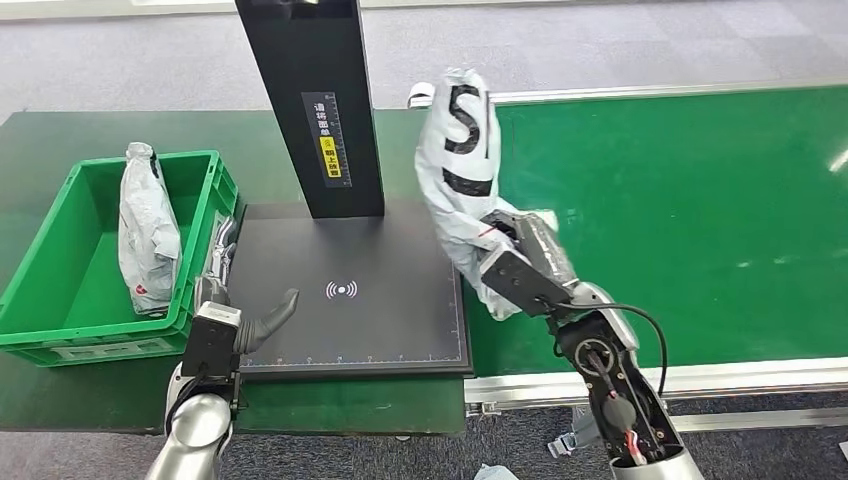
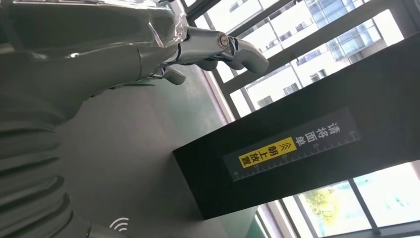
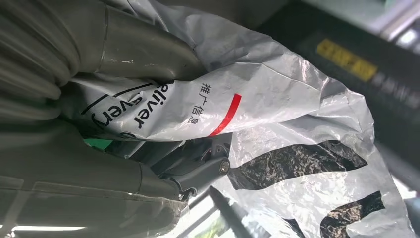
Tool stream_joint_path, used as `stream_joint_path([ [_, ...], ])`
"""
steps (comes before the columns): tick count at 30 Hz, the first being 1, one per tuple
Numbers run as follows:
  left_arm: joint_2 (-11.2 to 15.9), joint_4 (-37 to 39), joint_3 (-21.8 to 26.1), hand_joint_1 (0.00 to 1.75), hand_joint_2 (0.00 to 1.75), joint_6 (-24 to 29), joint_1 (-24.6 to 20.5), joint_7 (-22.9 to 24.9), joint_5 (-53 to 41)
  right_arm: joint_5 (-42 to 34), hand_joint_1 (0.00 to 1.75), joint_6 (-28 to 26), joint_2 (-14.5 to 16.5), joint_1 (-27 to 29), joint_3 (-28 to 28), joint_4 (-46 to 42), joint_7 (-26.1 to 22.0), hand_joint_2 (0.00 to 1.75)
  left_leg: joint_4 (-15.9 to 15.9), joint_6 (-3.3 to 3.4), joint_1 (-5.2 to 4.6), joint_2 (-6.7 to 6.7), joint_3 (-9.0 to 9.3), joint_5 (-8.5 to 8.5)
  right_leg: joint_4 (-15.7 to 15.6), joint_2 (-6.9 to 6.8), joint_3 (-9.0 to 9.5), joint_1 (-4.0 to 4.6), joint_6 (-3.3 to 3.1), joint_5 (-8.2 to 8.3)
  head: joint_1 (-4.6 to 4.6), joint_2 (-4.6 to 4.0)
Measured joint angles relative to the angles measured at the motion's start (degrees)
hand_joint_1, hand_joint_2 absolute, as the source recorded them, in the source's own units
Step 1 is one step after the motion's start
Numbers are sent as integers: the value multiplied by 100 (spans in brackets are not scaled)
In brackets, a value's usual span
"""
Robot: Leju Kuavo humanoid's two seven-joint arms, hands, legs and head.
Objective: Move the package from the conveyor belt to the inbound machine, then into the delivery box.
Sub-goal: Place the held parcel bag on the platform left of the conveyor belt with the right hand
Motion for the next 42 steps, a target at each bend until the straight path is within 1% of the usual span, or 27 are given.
stream_joint_path([
  [5,-3,232,19,0,175,30,-229,61,81,-160,175,187,363,-367,623,778,103,175,0,-4,4,-1,0,3,4,0,-1,4,0,0,1,-1],
  [12,-32,555,20,0,175,189,-545,202,110,-281,175,389,869,-653,1356,1665,173,175,0,-4,3,-2,-4,3,4,0,-4,3,-1,-1,2,-2],
  [16,-46,667,26,0,175,274,-645,279,106,-394,175,455,1079,-795,1630,1964,142,175,0,-4,3,-1,-3,3,4,0,-5,3,-1,-1,2,0],
  [21,-79,777,64,0,175,351,-677,291,102,-559,175,570,1293,-860,1891,2111,137,175,0,-4,3,-1,-3,3,4,0,-6,4,-1,-1,2,-1],
  [22,-90,788,72,0,175,371,-677,295,93,-597,147,590,1327,-866,1933,2122,137,175,0,-4,3,0,-3,3,4,0,-6,4,-1,-1,2,0],
  [25,-110,806,86,0,175,426,-678,321,66,-729,16,660,1427,-892,2080,2152,165,175,0,-4,4,0,-3,3,4,0,-6,4,-1,-1,2,1],
  [26,-115,812,91,0,175,437,-678,330,64,-765,0,679,1456,-907,2131,2166,186,175,0,-4,3,0,-3,3,4,0,-6,4,-1,-1,3,1],
  [30,-137,858,113,0,175,548,-682,345,14,-1038,0,667,1549,-950,2251,2245,183,175,0,-4,3,-1,-3,3,3,0,-6,3,-1,-1,2,0],
  [34,-141,918,138,0,175,739,-693,376,-146,-1639,0,679,1547,-944,2170,2250,-195,175,1,-4,3,-1,-2,3,3,0,-6,3,-1,-1,3,-1],
  [39,-127,996,196,0,175,1017,-689,381,-397,-2355,0,610,1383,-825,1740,1797,-657,175,1,-4,3,-3,-2,3,3,-1,-6,3,-1,-1,2,0],
  [42,-80,1002,316,0,175,1175,-663,368,-524,-2560,0,510,1174,-726,1343,1325,-750,175,1,-4,3,-4,-2,3,3,-1,-6,3,-1,-1,2,0],
])
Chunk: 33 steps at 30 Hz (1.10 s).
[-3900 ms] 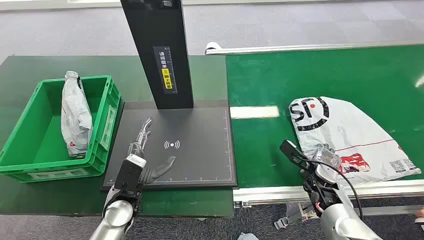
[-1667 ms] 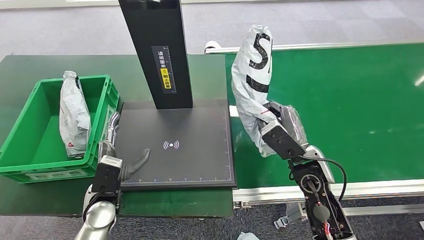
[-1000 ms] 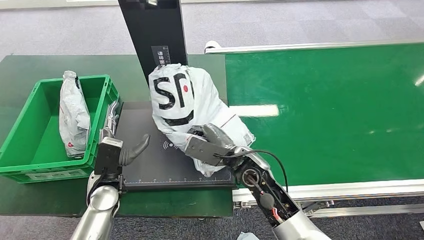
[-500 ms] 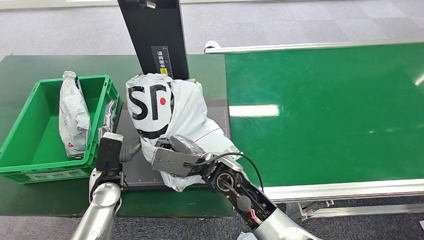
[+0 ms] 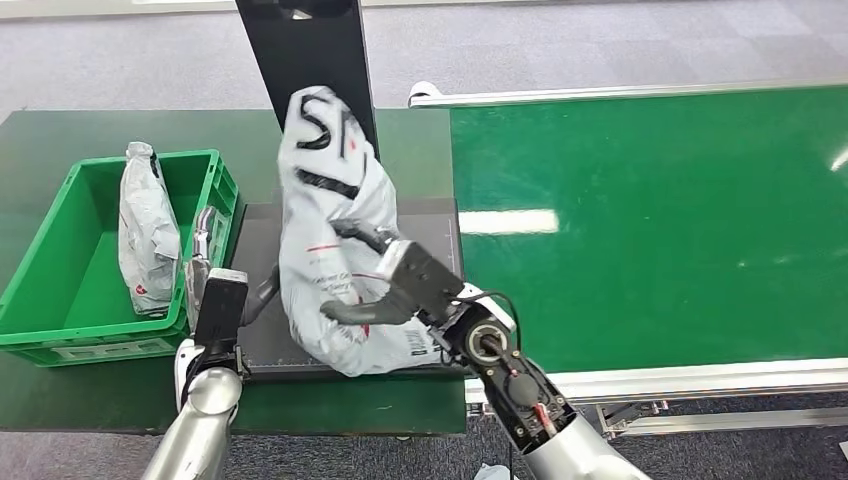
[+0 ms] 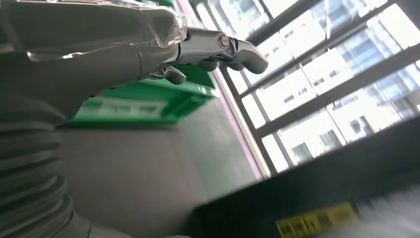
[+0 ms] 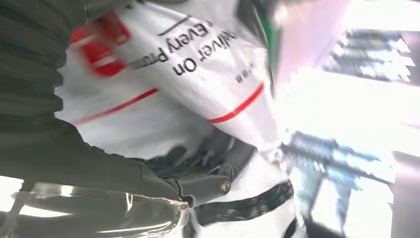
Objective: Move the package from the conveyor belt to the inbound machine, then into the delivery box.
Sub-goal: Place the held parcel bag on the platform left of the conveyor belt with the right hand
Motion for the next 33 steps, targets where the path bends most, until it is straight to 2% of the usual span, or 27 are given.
stream_joint_path([
  [8,322,-287,568,0,175,644,40,-342,-153,138,0,-396,-599,857,-1179,-1224,-306,175,0,0,0,-2,-1,-1,0,-1,-1,0,0,-1,-1,-1],
  [13,505,-450,791,0,175,779,-77,-440,-180,201,0,-493,-831,1296,-1623,-1590,-428,175,0,0,0,0,1,-1,0,-1,-1,0,0,0,0,-2],
  [21,685,-485,853,0,175,707,-525,-436,-259,365,0,-548,-1022,1700,-1965,-1720,-419,175,0,0,0,2,2,0,0,-1,2,0,0,1,1,0],
  [33,641,-429,747,0,175,573,-688,-412,-311,542,0,-540,-1048,1597,-2036,-1319,-321,175,0,0,0,0,1,0,0,-1,1,0,0,1,0,-2],
])
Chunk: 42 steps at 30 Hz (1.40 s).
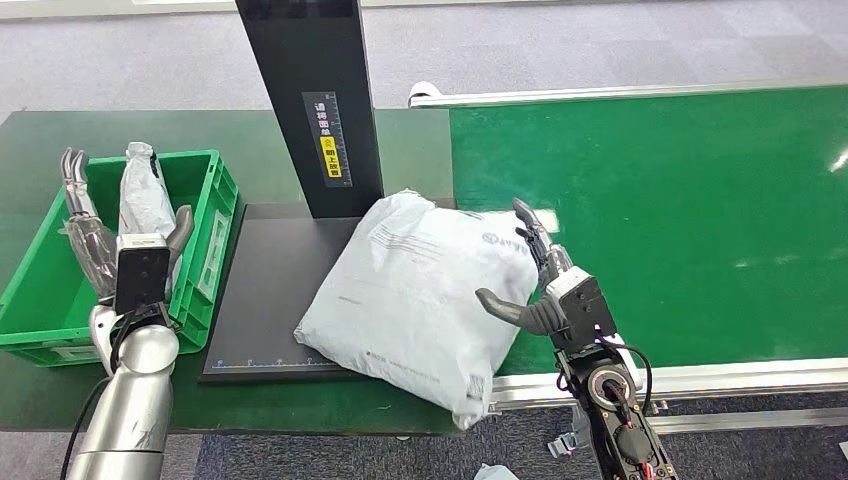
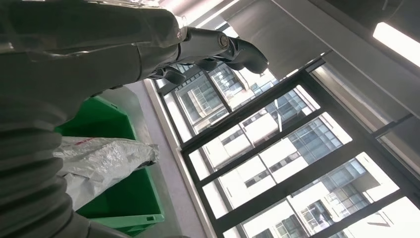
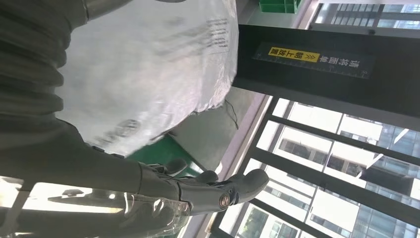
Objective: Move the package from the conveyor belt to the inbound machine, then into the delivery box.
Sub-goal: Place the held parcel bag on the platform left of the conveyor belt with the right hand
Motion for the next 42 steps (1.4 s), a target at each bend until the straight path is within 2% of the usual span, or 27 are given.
stream_joint_path([
  [6,-3,2,-24,0,175,-46,-16,2,37,6,0,-3,-1,-12,-38,69,-10,175,0,0,0,0,0,0,0,0,0,0,0,0,1,2],
  [10,-5,-1,-133,0,175,-417,-17,17,166,45,0,-21,-4,-1,-115,102,-19,175,0,0,0,0,0,0,0,0,-1,0,0,0,1,0],
  [12,-4,-9,-243,0,175,-1091,-13,72,382,99,0,-22,-9,25,-164,102,-20,175,0,0,0,0,0,0,-1,0,-1,-1,0,0,1,1],
  [16,13,-31,-711,0,175,-3123,1,157,679,213,0,35,-15,79,-260,135,-24,175,1,1,-2,-3,-1,0,-1,-1,0,-3,1,0,1,1],
  [18,0,-37,-1055,0,175,-3594,12,185,592,234,0,73,-16,110,-307,158,-37,175,1,1,-3,0,-1,-1,-1,0,0,-4,1,0,1,1],
  [20,-21,-33,-1379,0,175,-3780,18,232,509,241,0,103,-20,137,-344,167,-52,175,1,2,-4,1,-1,-2,-2,0,-1,-5,1,0,1,0],
  [27,-41,82,-2170,0,175,-4075,44,262,478,253,0,114,-48,214,-411,152,-93,175,1,2,-2,0,-1,-2,-2,0,-4,-3,1,0,-1,0],
  [31,-55,383,-2548,0,175,-4057,-11,287,405,218,0,114,-64,276,-456,82,-118,175,1,2,-3,1,-1,-2,-2,0,-4,-4,1,0,0,0],
  [42,-334,1900,-3473,0,175,-2911,-294,449,-433,131,0,214,-20,381,-490,-57,-220,175,1,2,-3,0,-2,-2,-2,0,-3,-4,1,0,-1,1],
])
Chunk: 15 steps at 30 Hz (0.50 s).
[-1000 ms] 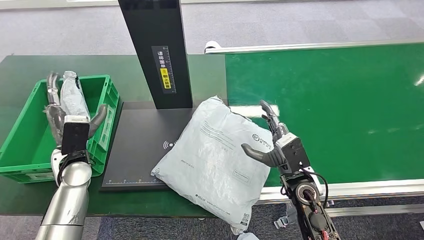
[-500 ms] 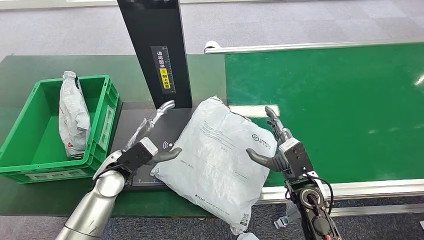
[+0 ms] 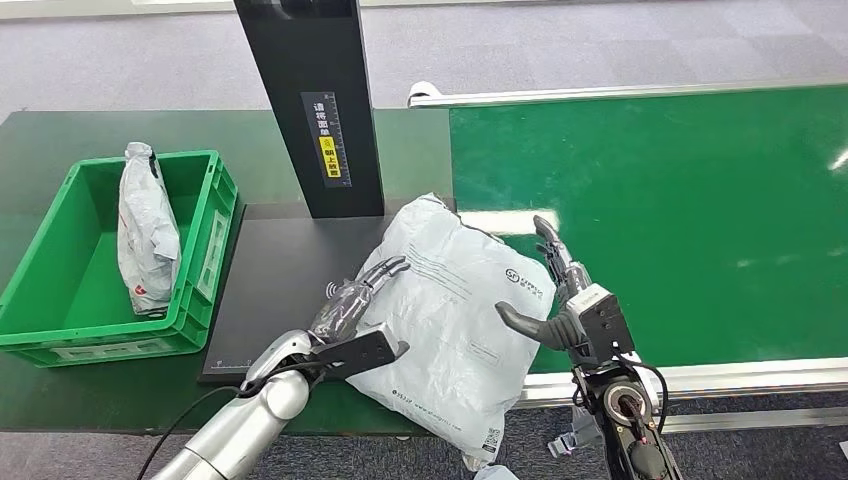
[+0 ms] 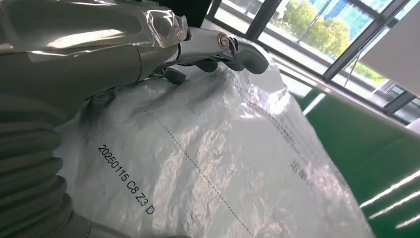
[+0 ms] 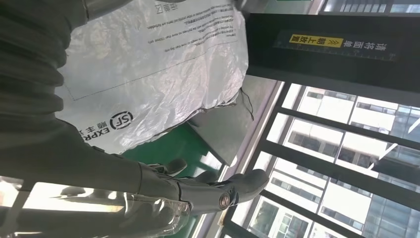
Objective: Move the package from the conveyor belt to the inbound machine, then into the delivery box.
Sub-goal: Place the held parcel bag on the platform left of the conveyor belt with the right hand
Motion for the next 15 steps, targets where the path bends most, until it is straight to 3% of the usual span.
stream_joint_path([
  [15,-358,1336,-375,0,175,620,-481,70,-477,-49,0,90,45,-38,168,0,-5,175,0,0,0,-5,1,1,0,-1,6,0,0,0,-1,-1],
])
